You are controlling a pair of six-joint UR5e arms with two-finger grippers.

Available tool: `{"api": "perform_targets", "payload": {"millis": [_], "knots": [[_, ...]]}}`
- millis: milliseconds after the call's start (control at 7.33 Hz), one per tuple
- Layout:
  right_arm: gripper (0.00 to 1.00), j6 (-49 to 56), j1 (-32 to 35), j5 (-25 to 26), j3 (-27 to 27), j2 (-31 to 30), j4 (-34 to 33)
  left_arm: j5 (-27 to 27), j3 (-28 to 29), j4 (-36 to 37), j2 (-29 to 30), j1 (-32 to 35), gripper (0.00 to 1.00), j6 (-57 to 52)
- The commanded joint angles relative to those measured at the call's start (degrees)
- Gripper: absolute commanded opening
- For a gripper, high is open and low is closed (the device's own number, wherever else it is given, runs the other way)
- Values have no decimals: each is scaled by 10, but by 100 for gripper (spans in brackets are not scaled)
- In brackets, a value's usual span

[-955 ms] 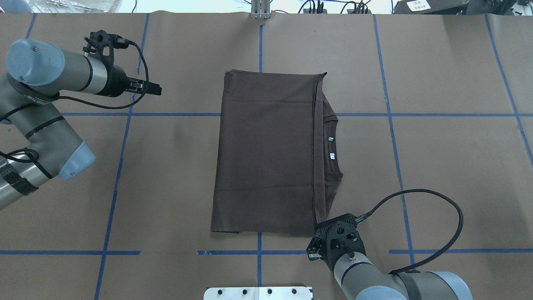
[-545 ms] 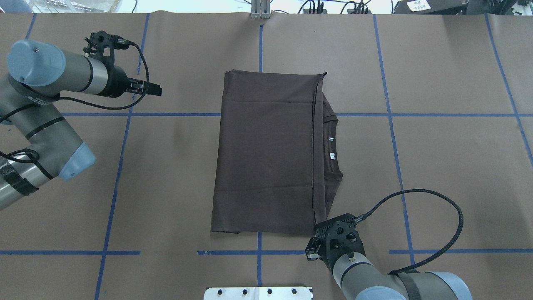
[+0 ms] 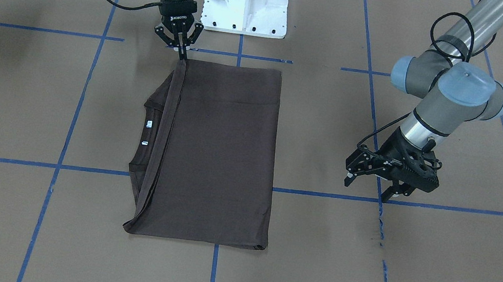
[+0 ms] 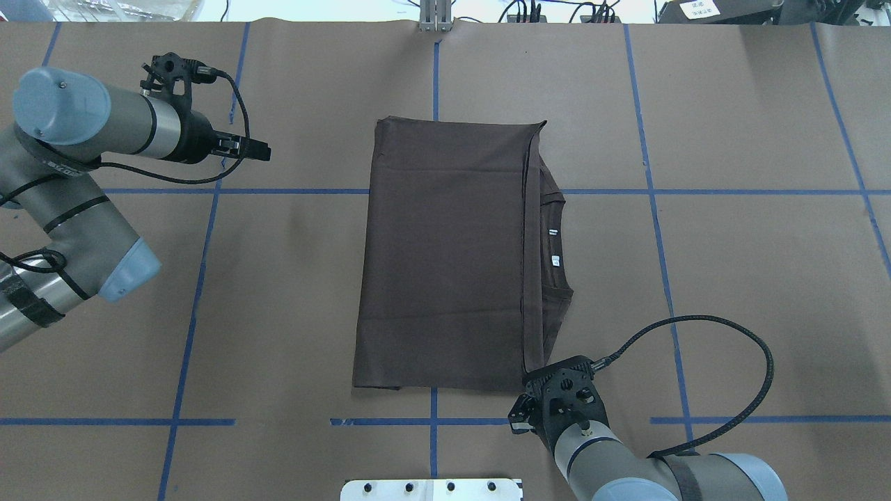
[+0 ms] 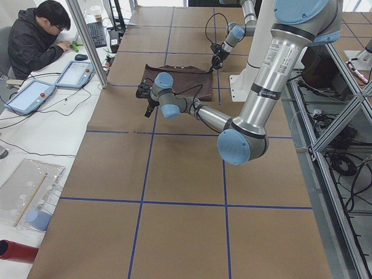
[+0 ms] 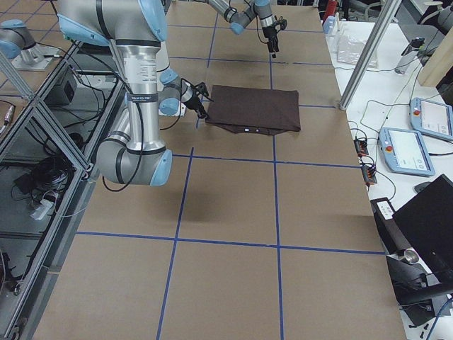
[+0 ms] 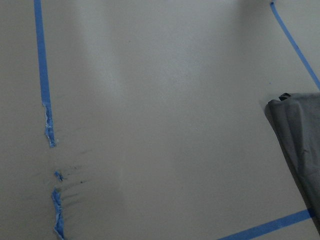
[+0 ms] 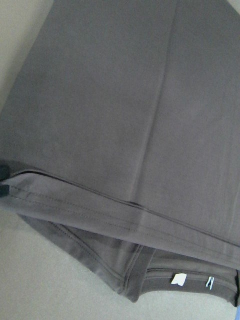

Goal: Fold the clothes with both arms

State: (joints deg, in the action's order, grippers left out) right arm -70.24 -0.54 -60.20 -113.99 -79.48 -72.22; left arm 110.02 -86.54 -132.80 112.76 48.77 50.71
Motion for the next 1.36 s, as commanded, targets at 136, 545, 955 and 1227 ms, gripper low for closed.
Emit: {"api": "perform_targets", "payload": {"millis": [136,545,955,1227], "knots": [[10,-1,1,1,-2,0,1,-1,1,0,0,-3,100,0],[0,-89,5,8,-5,-22,2,-2,2,0,0,-7,100,0],[0,-200,-9,15,-40,-99,4,-2,2,0,0,-10,100,0],[53,-215,-26,26,-37,-102,4,-4,2,0,-1,-10,100,0]]}}
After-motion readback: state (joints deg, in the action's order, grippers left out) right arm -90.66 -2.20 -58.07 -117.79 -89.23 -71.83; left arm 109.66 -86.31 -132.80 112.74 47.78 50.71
